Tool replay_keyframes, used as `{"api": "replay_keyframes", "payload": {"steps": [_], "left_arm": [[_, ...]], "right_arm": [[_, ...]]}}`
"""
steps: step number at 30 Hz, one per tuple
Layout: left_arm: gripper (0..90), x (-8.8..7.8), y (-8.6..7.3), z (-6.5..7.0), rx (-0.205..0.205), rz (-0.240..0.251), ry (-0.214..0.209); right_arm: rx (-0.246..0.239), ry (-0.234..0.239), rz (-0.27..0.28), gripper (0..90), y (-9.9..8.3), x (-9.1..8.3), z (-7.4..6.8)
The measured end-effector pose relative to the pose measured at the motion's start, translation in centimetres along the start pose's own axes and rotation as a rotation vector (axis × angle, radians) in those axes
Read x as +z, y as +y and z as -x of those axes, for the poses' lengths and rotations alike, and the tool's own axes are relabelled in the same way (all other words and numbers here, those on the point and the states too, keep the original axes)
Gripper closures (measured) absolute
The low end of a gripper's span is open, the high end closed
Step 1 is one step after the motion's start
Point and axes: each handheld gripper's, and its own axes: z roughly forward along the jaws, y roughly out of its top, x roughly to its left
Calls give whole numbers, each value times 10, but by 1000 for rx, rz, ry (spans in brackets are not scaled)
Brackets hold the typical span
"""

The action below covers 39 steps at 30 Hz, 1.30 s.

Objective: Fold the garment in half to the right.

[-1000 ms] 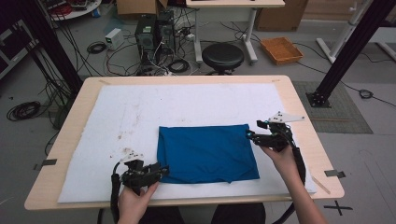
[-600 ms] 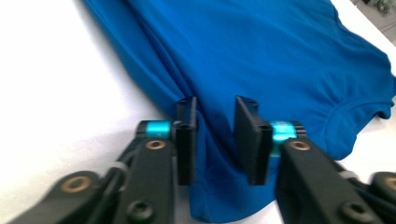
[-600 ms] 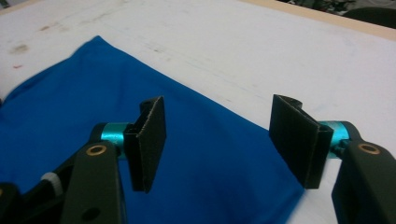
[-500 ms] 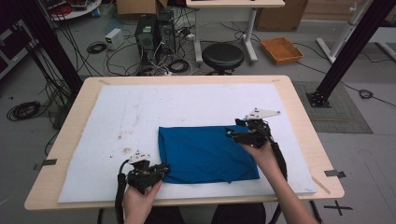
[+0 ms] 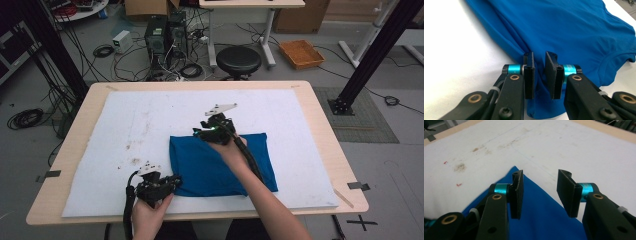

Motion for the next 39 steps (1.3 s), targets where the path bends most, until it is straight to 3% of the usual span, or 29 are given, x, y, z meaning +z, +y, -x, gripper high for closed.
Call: {"api": "replay_keyframes", "payload": {"steps": [12, 18, 21, 27, 39], "left_arm": [[781, 0, 0, -1, -5, 1, -10], [781, 0, -1, -1, -10, 3, -16], [781, -1, -1, -2, -9, 2, -18], [781, -1, -1, -1, -12, 5, -18], [814, -2, 0, 0, 10, 13, -21]], "right_arm": [[-12, 28, -168, 639, 21, 89, -30], [-16, 18, -231, 708, 22, 113, -36], [-28, -3, -264, 757, 19, 119, -36], [-58, -1, -235, 849, 21, 116, -36], [-7, 32, -155, 870, 27, 98, -31]]}}
